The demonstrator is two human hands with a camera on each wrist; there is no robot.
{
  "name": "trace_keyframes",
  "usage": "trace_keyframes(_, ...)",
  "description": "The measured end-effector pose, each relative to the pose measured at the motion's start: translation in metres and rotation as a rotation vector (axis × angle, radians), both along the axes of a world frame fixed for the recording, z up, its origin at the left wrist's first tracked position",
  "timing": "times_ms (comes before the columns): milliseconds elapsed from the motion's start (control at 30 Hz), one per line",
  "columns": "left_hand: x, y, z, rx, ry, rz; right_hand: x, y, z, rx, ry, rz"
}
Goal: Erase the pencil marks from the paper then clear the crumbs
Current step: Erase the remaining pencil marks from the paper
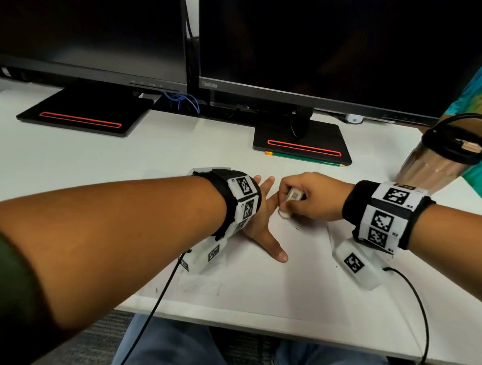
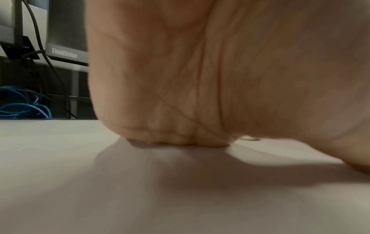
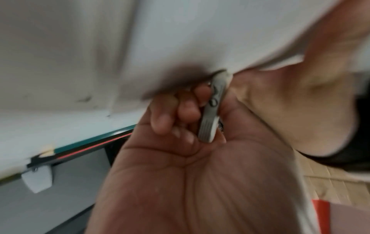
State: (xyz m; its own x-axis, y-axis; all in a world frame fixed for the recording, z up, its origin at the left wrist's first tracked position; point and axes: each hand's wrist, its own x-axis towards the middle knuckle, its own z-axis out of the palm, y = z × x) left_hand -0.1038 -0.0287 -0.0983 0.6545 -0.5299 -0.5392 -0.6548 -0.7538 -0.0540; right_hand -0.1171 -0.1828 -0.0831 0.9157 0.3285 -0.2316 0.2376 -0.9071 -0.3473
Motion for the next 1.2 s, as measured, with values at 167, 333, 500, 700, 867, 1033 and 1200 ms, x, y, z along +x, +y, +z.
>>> trace_keyframes(167, 0.001, -0.002, 0.0, 0.049, -0.001, -0.023, -0.005, 0.005, -0.002, 0.02, 0.097, 0.086)
trace_keyframes(333, 0.002, -0.002, -0.001, 0.014, -0.014, -0.001, 0.0, -0.004, 0.0, 0.019, 0.016, 0.024)
trace_keyframes(500, 0.001, -0.002, -0.002, 0.03, -0.009, 0.011, -0.002, -0.007, 0.0, 0.032, 0.055, 0.03)
trace_keyframes(700, 0.001, -0.003, 0.0, 0.057, -0.007, -0.003, -0.007, -0.001, -0.001, 0.036, 0.113, 0.102)
trace_keyframes(867, 0.002, -0.004, -0.002, 0.047, -0.025, 0.0, -0.004, -0.004, 0.001, 0.005, 0.034, 0.055)
trace_keyframes(1033, 0.001, -0.004, -0.001, 0.028, -0.013, 0.022, -0.004, -0.009, 0.003, -0.017, -0.004, 0.017)
trace_keyframes(1200, 0.003, -0.004, -0.002, 0.042, -0.01, 0.013, -0.012, -0.004, 0.0, -0.017, 0.012, 0.069)
